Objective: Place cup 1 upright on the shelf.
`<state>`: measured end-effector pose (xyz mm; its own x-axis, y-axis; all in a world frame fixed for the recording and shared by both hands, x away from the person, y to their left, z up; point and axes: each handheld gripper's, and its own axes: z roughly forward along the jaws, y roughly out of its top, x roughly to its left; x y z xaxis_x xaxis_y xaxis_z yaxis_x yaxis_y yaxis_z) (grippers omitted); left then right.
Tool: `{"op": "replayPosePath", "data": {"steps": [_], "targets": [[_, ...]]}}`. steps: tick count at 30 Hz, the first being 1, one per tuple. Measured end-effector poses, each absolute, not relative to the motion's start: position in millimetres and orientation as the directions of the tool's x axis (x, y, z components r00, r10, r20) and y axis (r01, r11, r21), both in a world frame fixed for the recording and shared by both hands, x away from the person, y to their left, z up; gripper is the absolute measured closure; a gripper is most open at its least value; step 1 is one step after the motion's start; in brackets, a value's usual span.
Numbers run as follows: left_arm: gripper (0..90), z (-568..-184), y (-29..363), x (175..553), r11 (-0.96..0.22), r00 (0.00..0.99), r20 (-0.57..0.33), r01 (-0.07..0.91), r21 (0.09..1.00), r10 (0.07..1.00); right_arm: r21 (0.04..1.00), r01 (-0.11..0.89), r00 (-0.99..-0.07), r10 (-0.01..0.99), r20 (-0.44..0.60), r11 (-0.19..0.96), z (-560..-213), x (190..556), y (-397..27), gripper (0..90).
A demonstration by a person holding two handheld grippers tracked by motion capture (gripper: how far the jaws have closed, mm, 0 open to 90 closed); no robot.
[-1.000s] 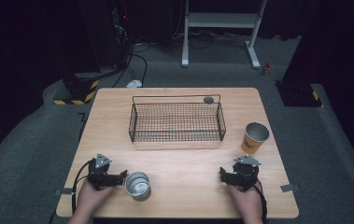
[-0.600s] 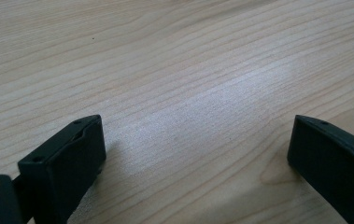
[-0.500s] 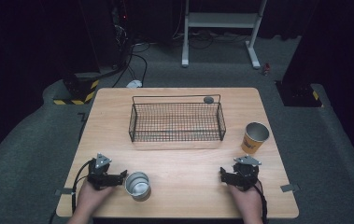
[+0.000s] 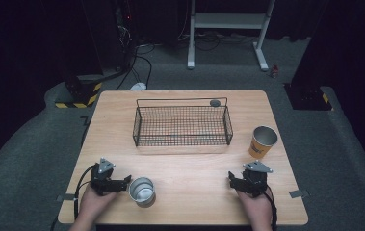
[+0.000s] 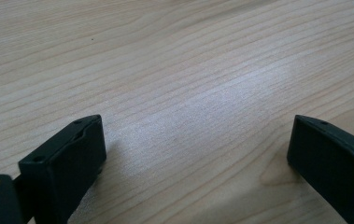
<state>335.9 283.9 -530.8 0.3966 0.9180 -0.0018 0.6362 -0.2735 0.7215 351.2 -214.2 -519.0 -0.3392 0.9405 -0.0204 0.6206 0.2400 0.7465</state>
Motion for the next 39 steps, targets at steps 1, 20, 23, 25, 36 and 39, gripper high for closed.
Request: {"op": "replayPosePath", "data": {"steps": [1,20,23,25,36,39], "targets": [[4.8,-531,284,336,-0.273,0.397,-0.002,0.636,0.722,0.918,0.747,0.621,-0.339,0.940,-0.020,0.240,-519,351,-214,16.7],[4.8,-531,284,336,-0.273,0.397,-0.002,0.636,0.722,0.918,0.786,0.576,-0.331,0.943,-0.027,0.225,-508,345,-221,18.1],[4.8,-531,284,336,-0.273,0.397,-0.002,0.636,0.722,0.918,0.786,0.577,-0.328,0.944,-0.027,0.222,-508,345,-221,18.1],[4.8,-531,284,336,-0.273,0.397,-0.002,0.636,0.722,0.918,0.788,0.573,-0.330,0.944,-0.028,0.224,-508,345,-223,18.1],[4.8,-531,284,337,-0.281,0.400,0.004,0.635,0.720,0.916,0.796,0.568,-0.308,0.951,-0.027,0.207,-505,344,-230,18.1],[4.8,-531,284,337,-0.280,0.401,0.003,0.636,0.719,0.916,0.800,0.563,-0.309,0.951,-0.032,0.210,-505,344,-232,18.0]]}}
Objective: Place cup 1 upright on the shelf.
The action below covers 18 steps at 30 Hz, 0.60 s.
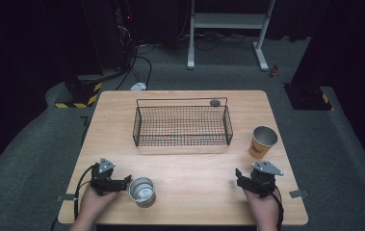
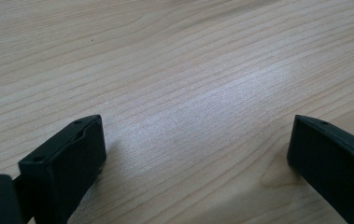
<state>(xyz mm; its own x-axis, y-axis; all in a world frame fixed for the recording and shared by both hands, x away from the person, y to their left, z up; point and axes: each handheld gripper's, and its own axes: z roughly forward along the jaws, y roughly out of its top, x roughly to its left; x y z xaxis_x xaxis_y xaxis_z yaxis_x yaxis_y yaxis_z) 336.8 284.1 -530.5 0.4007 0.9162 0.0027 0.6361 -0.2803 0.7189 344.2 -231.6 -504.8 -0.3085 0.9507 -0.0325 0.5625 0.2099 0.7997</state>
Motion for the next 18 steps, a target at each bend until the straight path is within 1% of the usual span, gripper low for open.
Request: {"op": "replayPosePath", "data": {"steps": [18], "targets": [[4.8,-531,284,337,-0.281,0.401,0.003,0.636,0.719,0.916,0.814,0.549,-0.274,0.961,-0.039,0.190,-500,343,-246,14.7]]}}
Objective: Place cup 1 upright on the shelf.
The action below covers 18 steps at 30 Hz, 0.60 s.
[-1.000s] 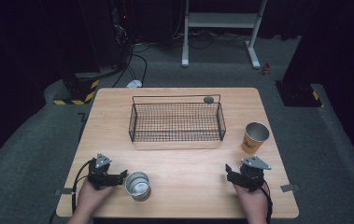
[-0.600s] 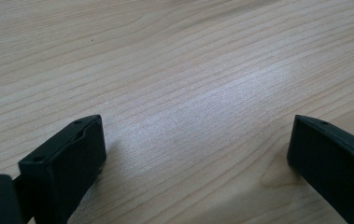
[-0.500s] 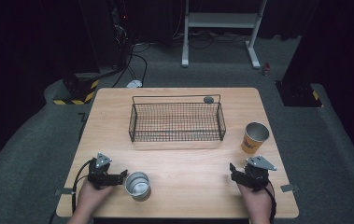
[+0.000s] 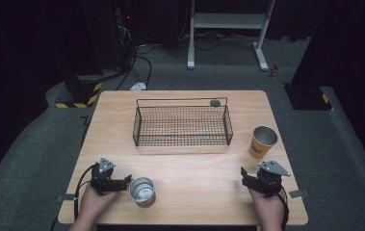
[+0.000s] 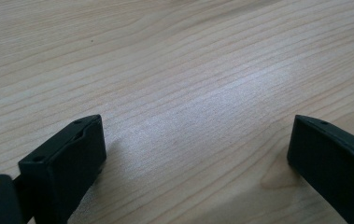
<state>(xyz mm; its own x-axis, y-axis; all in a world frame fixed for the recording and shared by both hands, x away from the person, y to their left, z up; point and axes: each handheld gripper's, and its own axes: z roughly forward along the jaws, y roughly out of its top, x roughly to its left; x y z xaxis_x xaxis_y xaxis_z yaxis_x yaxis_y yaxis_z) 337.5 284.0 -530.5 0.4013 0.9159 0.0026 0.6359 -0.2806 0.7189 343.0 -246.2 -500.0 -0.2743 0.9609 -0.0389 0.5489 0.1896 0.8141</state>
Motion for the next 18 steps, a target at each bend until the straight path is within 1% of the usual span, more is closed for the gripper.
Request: {"op": "replayPosePath", "data": {"steps": [10,18], "targets": [[4.8,-531,284,337,-0.281,0.401,0.003,0.635,0.719,0.916,0.832,0.525,-0.255,0.966,-0.046,0.179,-494,343,-256,12.2],[4.8,-531,284,338,-0.279,0.400,0.003,0.636,0.719,0.917,0.844,0.514,-0.238,0.971,-0.030,0.152,-491,344,-263,10.5]]}}
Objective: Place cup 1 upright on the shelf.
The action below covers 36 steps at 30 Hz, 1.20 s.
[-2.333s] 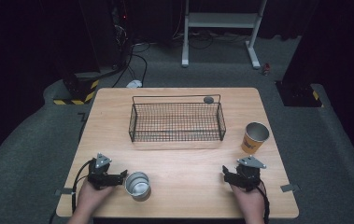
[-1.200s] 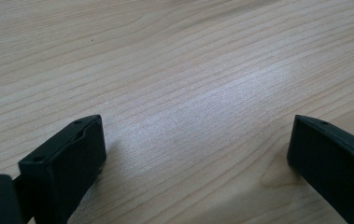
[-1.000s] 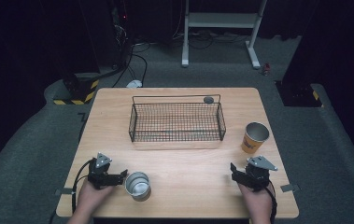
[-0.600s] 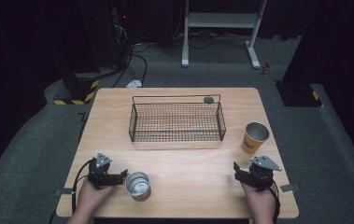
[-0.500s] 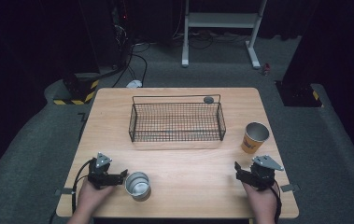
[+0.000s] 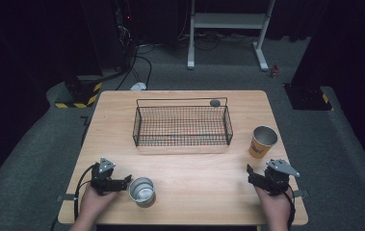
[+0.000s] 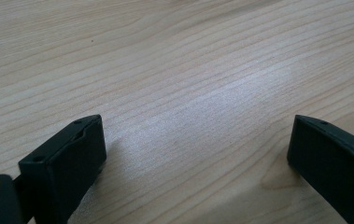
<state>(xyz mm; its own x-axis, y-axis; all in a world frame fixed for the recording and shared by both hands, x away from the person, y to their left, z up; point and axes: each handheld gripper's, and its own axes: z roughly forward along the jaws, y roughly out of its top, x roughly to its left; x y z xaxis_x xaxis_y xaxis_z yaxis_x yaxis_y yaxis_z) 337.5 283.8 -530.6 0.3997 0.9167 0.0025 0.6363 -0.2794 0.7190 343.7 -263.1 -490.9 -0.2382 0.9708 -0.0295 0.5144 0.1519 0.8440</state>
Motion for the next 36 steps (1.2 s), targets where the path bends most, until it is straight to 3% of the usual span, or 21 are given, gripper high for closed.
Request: {"op": "replayPosePath", "data": {"steps": [12,36], "targets": [[5.0,-530,283,338,-0.275,0.391,0.005,0.638,0.719,0.921,0.864,0.486,-0.223,0.975,-0.020,0.129,-481,349,-271,9.0],[5.4,-531,283,339,-0.264,0.381,0.000,0.642,0.720,0.924,0.835,0.537,-0.164,0.986,-0.034,0.118,-491,380,-277,10.8]]}}
